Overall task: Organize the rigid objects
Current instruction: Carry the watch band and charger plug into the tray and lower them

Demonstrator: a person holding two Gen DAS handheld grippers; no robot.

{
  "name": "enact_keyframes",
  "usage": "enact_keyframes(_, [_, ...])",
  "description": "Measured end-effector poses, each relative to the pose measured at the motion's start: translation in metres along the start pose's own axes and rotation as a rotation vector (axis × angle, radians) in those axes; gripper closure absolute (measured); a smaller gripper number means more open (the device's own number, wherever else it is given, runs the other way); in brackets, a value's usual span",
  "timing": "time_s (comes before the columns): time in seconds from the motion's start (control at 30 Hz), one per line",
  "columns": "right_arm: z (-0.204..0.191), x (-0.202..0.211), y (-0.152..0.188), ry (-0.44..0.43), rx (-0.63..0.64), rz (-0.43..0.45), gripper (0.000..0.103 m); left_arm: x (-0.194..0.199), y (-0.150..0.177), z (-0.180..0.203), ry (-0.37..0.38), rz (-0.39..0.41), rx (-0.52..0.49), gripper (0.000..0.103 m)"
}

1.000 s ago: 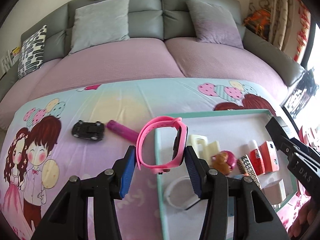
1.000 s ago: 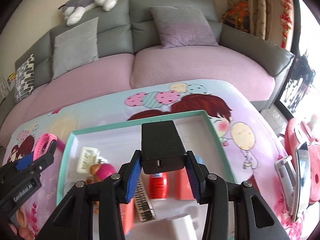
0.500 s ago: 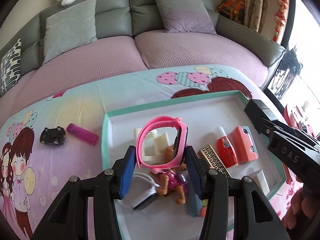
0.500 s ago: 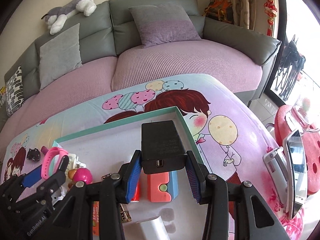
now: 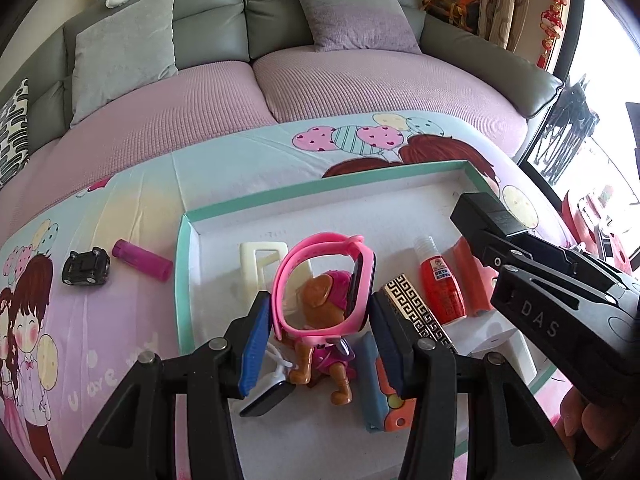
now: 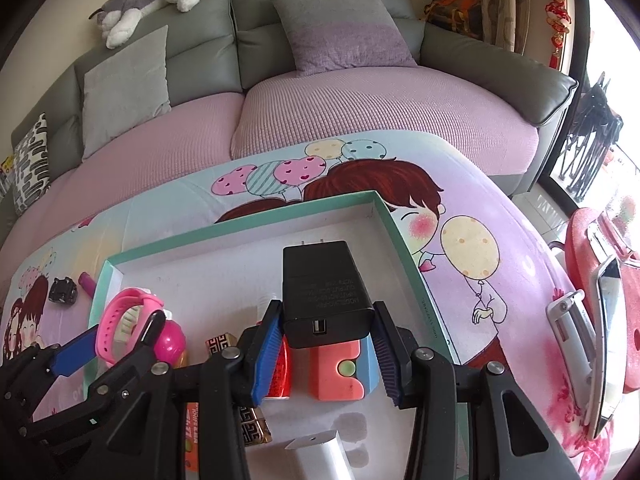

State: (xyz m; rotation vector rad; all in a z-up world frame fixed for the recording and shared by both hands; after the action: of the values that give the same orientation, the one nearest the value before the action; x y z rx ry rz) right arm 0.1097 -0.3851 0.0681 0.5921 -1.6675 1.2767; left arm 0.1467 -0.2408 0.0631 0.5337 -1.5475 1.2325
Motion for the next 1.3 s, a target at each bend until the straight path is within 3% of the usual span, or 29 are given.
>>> enact_keyframes(0.23, [-0.008,-0.018,0.001,0.001,0.027,-0.038,0.056,-0.006,0.001,0.003,0.008,-0.015,-0.005,0.052])
enact_keyframes(0.87, [-0.014,-0.017,0.001,0.036,0.067,-0.051,0.056,-0.012,0.001,-0.004,0.022,-0.059,0.030,0.051])
enact_keyframes(1.03, [-0.014,-0.012,0.000,0.046,0.067,-0.044,0.045,-0.008,0.000,-0.009,0.008,-0.054,0.037,0.042])
enact_keyframes(1.3, [-0.016,0.001,-0.002,0.044,0.068,-0.014,0.045,0.010,-0.001,-0.018,0.001,-0.014,0.058,0.042])
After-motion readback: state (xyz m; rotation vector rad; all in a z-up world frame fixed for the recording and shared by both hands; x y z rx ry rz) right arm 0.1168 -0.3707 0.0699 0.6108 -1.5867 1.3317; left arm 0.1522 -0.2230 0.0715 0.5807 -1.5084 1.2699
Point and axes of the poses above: each gripper's, at about its wrist camera, not at the fingertips, and x roughly against the way its jaws point, z to its right, y to its underside, the point moved 2 cm from there along -x, roughly the way its jaws point, and after that the axes turned 10 degrees about -z, right-handed, at the moved point
